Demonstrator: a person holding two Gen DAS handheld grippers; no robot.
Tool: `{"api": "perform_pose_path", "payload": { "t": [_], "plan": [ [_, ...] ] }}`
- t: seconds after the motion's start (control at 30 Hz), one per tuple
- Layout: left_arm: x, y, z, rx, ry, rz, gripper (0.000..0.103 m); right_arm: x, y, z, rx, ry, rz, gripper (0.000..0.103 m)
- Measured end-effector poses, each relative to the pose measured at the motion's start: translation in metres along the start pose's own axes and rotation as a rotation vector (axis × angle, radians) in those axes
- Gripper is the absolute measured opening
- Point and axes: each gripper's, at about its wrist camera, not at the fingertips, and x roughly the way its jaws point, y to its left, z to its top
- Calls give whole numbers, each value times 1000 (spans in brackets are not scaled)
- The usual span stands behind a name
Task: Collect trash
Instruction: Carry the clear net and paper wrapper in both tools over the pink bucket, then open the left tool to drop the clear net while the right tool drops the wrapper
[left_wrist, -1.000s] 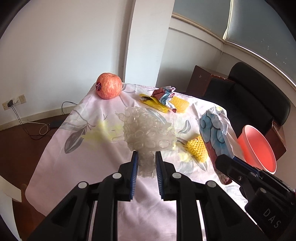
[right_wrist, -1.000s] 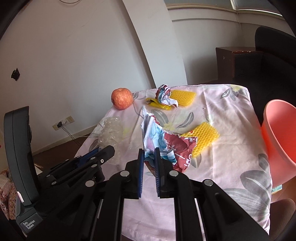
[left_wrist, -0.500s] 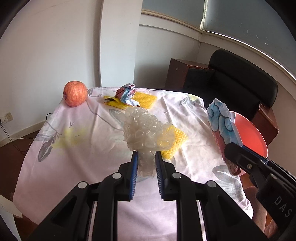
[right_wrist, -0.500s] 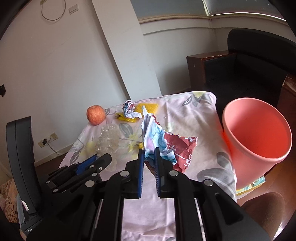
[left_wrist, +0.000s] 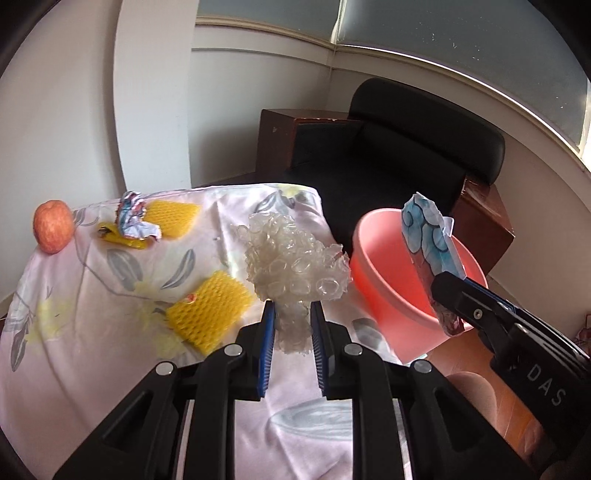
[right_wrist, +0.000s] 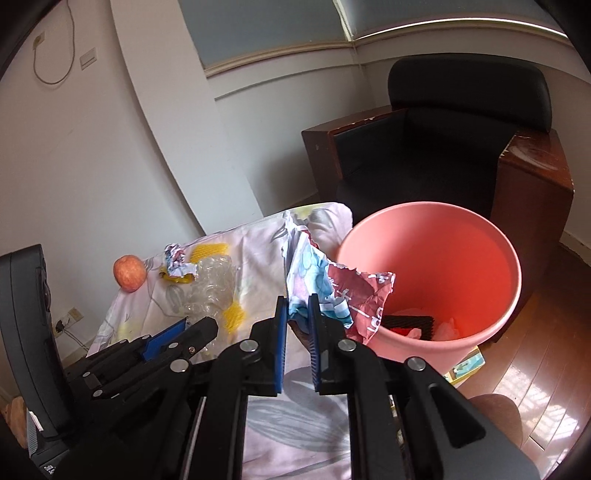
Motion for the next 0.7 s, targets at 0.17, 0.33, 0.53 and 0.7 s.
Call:
{"api": "perform_pose_path", "payload": {
  "t": [0.17, 0.33, 0.53, 0.7],
  "plan": [
    [11, -24, 14, 23, -4, -119, 18, -1, -34, 11, 50, -19, -56, 11],
    [21, -47, 24, 75, -3, -205, 18, 4, -60, 16, 96, -26, -89, 11],
    [53, -71, 30, 115, 72, -249, 18, 19, -81, 15, 138, -6, -109, 11],
    [78, -82, 30, 132, 124, -252, 18, 35, -94, 14, 161, 15, -123, 11]
  ]
}}
